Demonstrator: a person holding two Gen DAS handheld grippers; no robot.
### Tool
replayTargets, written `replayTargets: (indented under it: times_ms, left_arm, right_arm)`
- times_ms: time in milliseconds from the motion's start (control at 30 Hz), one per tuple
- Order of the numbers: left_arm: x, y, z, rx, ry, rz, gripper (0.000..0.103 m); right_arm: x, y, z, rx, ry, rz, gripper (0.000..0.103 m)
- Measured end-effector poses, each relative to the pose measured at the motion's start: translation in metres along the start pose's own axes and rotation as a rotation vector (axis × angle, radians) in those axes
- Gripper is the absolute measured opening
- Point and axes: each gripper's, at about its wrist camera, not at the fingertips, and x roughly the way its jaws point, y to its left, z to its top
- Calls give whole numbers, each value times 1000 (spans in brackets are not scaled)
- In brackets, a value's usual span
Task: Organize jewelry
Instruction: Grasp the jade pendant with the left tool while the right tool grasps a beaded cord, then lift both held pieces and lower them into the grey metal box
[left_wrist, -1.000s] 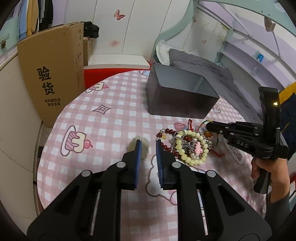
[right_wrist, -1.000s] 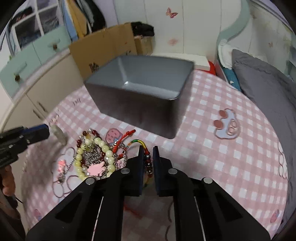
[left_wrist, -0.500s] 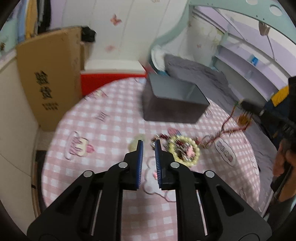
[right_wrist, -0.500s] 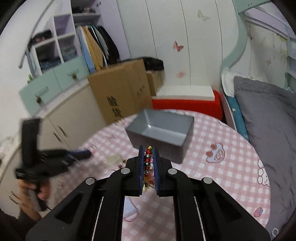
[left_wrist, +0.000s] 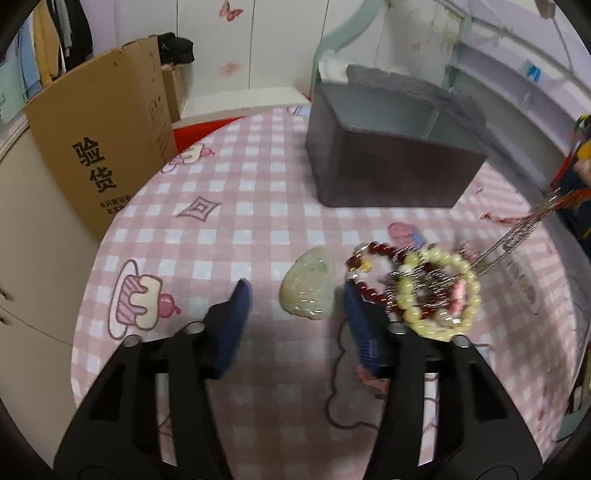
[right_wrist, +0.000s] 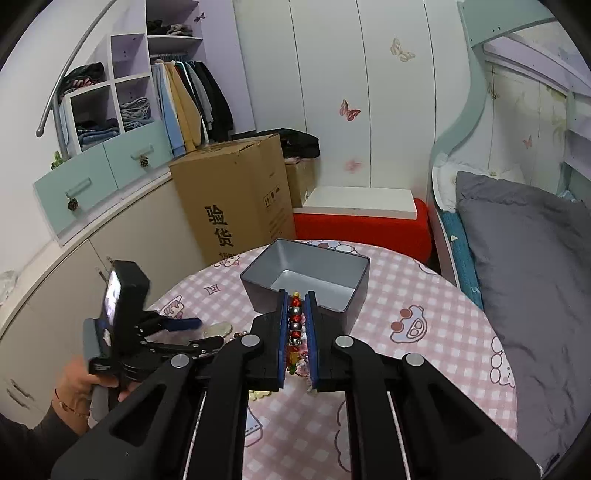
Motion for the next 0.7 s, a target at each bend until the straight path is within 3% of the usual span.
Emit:
replayTargets:
  times_ms: [33,67,100,300,500,700]
  left_arm:
    - [1,-2,0,14,0,7,45]
    - [1,-5,0,36,-7,19,31]
    - [1,-6,1,42,-10,8,29]
    - [-10,2,4,-12,-20,-61,29]
    - [-47,1,19,-29,-105,-163,29]
    - [-78,-8,37,-10,-179,-214,29]
  right_arm:
    - [1,-1,0,2,1,2,7]
    - [1,-1,1,1,1,-4,7]
    - [2,0,2,-10,1,-32,7]
    - [-9,2,11,1,-39,19,7]
    - [-23,8,29,-17,-88,27,7]
    - [-40,19,50,-51,-138,41,7]
